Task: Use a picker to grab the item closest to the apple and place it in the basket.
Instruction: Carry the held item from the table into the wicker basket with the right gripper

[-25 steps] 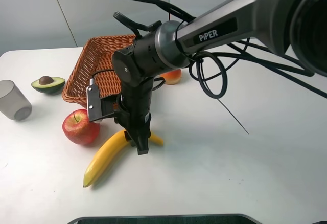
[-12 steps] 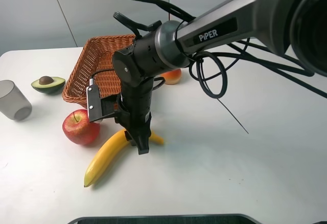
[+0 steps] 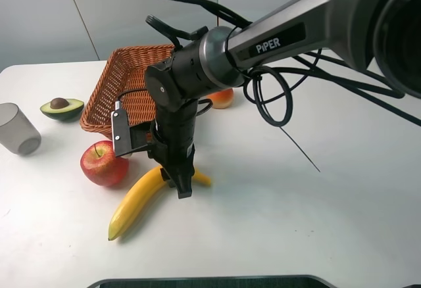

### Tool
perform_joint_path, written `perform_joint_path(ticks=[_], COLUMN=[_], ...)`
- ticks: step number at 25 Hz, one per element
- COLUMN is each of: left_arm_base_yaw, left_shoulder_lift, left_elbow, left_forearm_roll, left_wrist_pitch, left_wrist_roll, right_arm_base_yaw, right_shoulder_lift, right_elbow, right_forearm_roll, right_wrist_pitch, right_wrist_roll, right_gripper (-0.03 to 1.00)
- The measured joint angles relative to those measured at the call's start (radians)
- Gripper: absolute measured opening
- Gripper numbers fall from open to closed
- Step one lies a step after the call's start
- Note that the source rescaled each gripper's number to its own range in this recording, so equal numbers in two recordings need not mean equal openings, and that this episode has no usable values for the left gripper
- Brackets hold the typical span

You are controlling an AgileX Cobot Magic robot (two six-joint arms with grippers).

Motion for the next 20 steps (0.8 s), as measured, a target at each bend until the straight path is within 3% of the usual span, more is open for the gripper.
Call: perform_joint_path(ticks=[7, 14, 20], left_arm_base_yaw=[0.0, 0.0, 0.0], left_shoulder_lift=[0.0, 0.0, 0.0], left_elbow=[0.0, 0.0, 0.0], left_forearm_roll=[0.0, 0.0, 0.0], left_wrist_pitch=[0.0, 0.0, 0.0], left_wrist_roll=[-0.002, -0.002, -0.002], right_arm_base_yaw=[0.0, 0.0, 0.0], right_shoulder_lift=[-0.034, -0.125, -0.221], right_elbow=[0.0, 0.0, 0.0], right_forearm_roll=[-0.006, -0.008, -0.031], right_wrist_pitch=[0.014, 0.155, 0.232], right_wrist_roll=[0.013, 0.019, 0.093], right_gripper=[0.03, 0.03, 0.03])
